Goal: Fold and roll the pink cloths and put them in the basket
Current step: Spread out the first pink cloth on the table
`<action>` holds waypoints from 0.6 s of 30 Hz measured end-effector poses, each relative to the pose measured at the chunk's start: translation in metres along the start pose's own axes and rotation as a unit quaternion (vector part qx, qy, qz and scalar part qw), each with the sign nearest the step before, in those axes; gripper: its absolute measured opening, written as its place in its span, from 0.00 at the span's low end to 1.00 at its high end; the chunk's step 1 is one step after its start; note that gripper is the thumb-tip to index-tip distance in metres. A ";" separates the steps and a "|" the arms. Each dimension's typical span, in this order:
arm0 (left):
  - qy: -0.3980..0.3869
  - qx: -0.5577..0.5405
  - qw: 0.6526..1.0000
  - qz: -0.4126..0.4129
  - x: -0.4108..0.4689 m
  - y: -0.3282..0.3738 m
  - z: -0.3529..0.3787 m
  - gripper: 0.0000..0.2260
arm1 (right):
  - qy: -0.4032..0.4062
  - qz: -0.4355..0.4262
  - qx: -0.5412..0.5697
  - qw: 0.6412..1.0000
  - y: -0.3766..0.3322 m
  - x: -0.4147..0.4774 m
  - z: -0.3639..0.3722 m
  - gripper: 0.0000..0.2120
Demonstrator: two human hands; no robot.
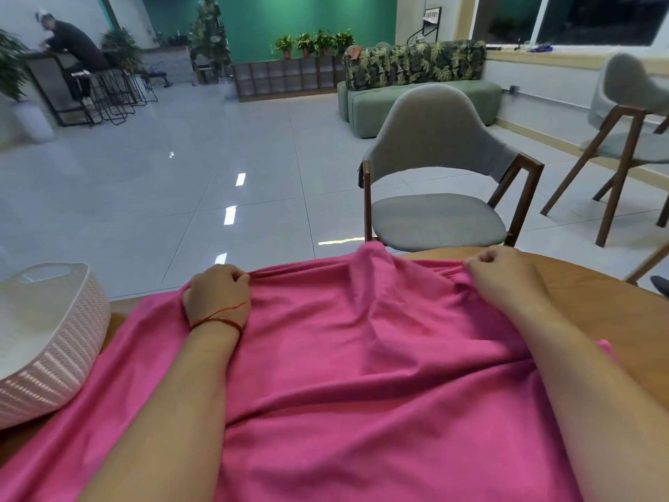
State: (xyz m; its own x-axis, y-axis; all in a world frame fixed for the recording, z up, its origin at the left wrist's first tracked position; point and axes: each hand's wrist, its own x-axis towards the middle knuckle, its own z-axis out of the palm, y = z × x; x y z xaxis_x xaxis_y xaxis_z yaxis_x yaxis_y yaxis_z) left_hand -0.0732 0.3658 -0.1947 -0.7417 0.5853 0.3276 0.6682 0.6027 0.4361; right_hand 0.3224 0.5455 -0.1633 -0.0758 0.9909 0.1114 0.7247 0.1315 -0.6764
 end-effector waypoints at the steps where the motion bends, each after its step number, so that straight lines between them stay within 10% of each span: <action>1: 0.015 0.013 1.000 -0.023 0.004 -0.008 -0.003 0.08 | 0.024 0.018 0.001 1.000 0.004 0.002 -0.005 0.11; 12: 0.022 -0.005 0.988 -0.150 0.011 -0.031 -0.020 0.15 | 0.194 0.112 0.043 0.974 0.033 0.012 -0.035 0.15; 18: -0.027 -0.008 0.999 0.019 0.006 -0.005 -0.013 0.22 | 0.052 -0.046 0.028 0.997 0.006 0.005 -0.025 0.10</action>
State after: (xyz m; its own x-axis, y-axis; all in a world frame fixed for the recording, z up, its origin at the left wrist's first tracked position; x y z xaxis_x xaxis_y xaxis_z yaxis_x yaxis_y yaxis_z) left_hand -0.0818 0.3593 -0.1842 -0.7107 0.6367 0.2992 0.6951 0.5702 0.4378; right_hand 0.3436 0.5500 -0.1484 -0.0661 0.9667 0.2474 0.6779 0.2254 -0.6997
